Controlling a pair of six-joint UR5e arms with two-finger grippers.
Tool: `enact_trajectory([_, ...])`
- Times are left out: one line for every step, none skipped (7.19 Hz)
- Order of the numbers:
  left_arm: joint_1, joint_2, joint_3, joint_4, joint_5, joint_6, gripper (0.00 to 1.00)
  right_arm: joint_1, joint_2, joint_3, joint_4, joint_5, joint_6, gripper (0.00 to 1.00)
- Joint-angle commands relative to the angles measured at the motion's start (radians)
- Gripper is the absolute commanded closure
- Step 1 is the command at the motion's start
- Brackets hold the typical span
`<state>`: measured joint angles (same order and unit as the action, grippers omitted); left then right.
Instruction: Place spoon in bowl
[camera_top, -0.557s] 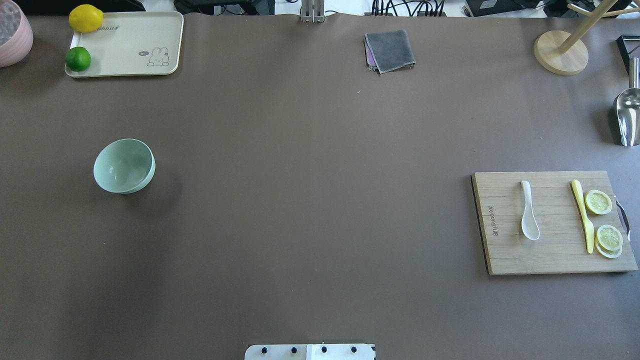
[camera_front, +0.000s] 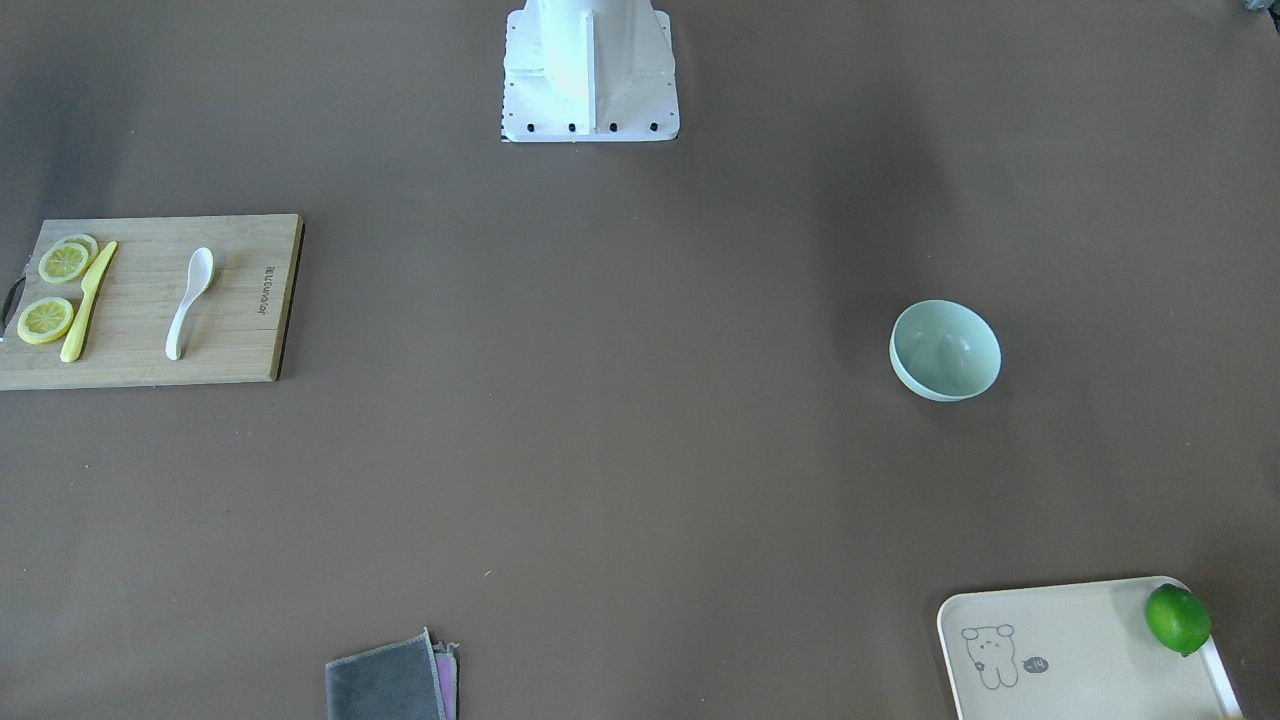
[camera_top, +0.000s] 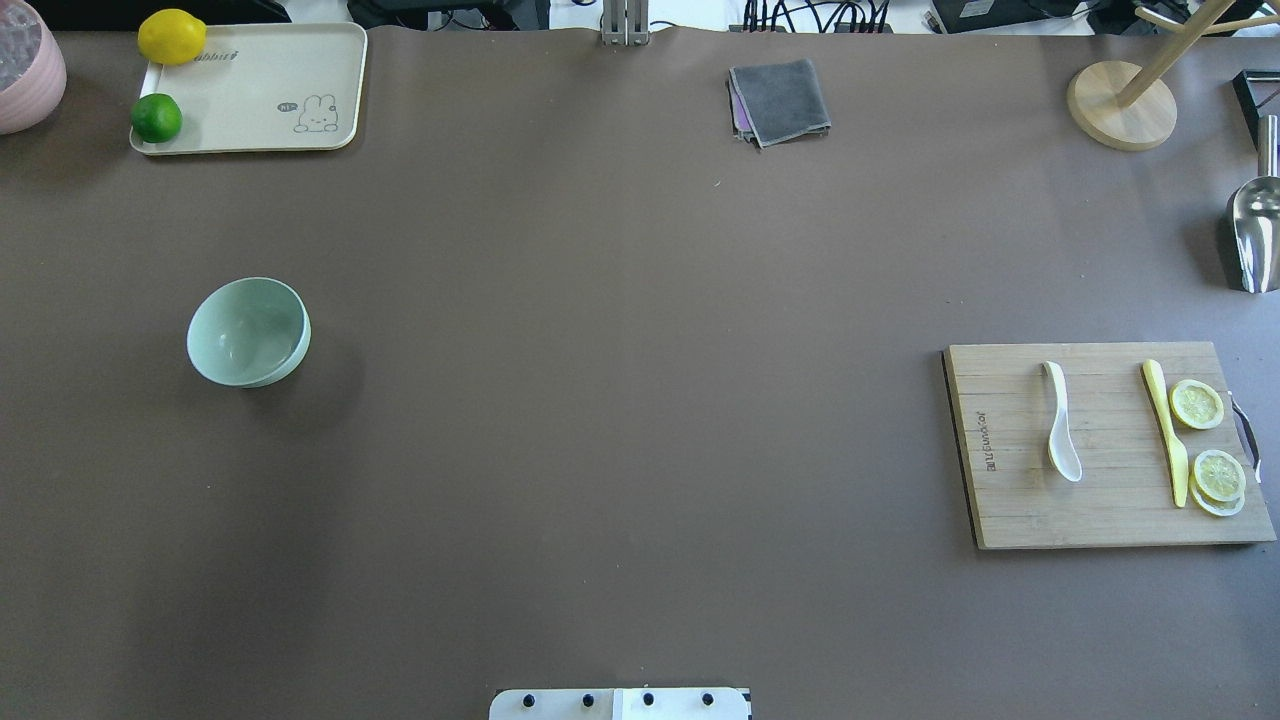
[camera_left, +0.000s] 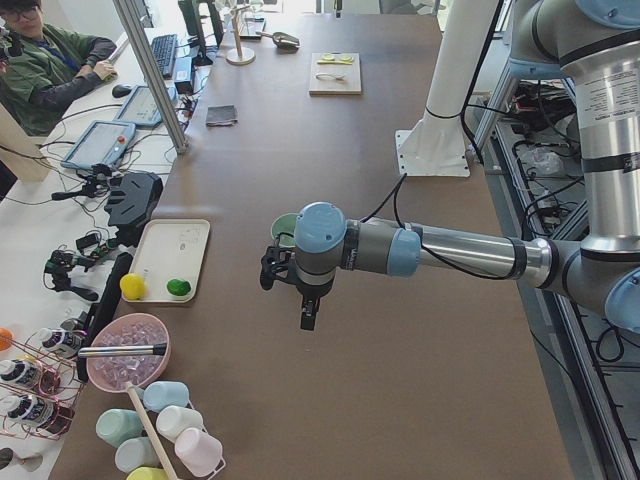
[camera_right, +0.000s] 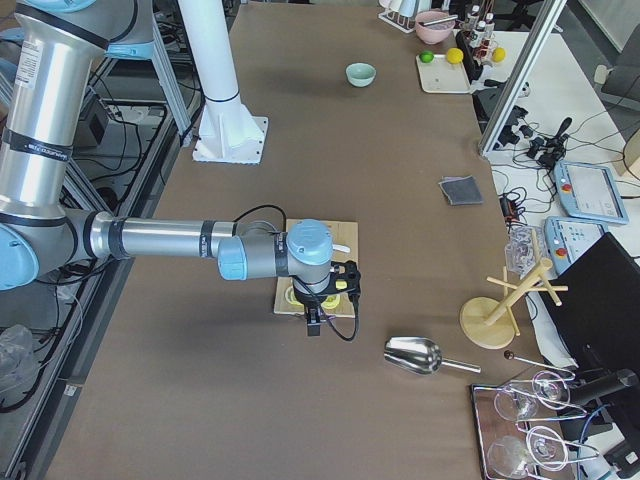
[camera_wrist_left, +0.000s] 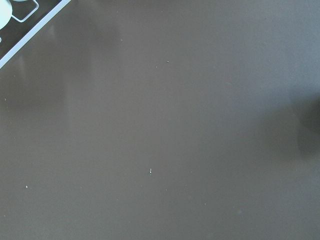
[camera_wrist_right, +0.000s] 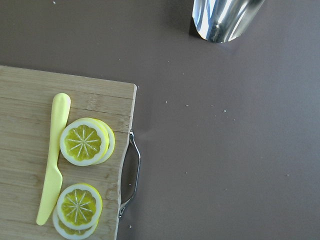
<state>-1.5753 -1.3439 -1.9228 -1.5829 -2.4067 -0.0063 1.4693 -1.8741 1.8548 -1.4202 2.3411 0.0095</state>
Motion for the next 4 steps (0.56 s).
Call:
enact_trajectory([-0.002,-0.004,-0.004,0.0,-0.003,0.0,0.01,-0.001,-0.002,-0.005,0.169,0.001,0.001,0.0])
enact_trajectory([-0.005,-0.015,-0.018,-0.005,-0.014,0.0,0.01,-0.001,-0.002,-0.006,0.307,-0.006,0.003,0.0])
enact_trajectory([-0.006,-0.036,-0.031,-0.034,-0.014,-0.001,0.01,-0.001,0.01,-0.003,0.384,-0.009,0.044,0.0])
enact_trajectory([-0.005,-0.038,-0.019,-0.098,-0.014,-0.007,0.01,-0.001,0.036,-0.002,0.386,-0.013,0.091,0.0])
